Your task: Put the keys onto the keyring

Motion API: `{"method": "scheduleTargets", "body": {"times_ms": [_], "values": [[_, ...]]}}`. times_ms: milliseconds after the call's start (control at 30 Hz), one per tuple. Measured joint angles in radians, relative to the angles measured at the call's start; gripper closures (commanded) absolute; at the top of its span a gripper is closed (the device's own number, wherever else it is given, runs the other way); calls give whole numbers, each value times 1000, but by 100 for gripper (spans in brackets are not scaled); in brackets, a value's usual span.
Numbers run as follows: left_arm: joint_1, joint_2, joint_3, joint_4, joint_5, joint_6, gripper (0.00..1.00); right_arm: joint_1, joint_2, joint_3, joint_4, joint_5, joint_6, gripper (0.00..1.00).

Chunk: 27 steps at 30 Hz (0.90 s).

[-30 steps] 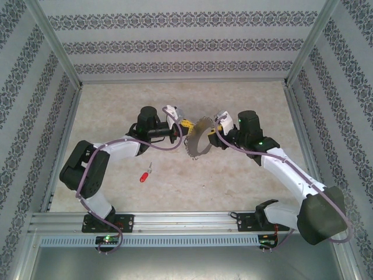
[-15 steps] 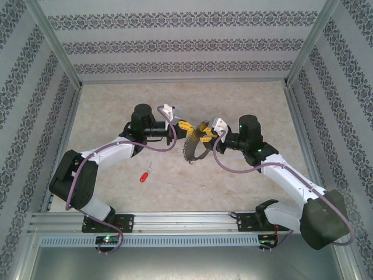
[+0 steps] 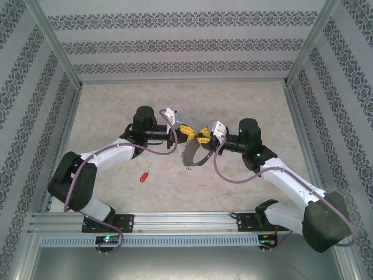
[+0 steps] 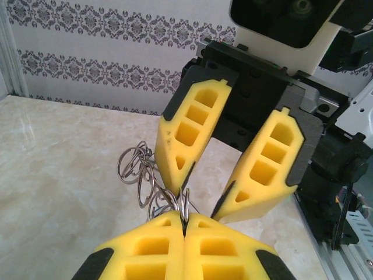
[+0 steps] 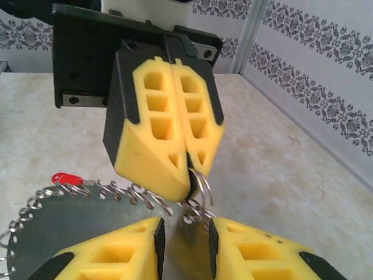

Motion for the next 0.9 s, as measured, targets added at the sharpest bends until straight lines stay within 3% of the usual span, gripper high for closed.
{"method": "scheduleTargets", "body": {"times_ms": [167, 433, 667, 900], "values": [[0, 0, -5, 0, -7, 2, 100, 8, 17, 0, 17, 16, 3, 85], [0, 0, -8, 2, -14, 2, 100, 8, 29, 0, 28, 21, 4, 81], [0, 0, -8, 2, -14, 2, 100, 8, 45, 0, 47, 18, 5, 85], [2, 3, -8, 1, -15, 3, 100, 8, 64, 0, 64, 9, 13, 99]]}}
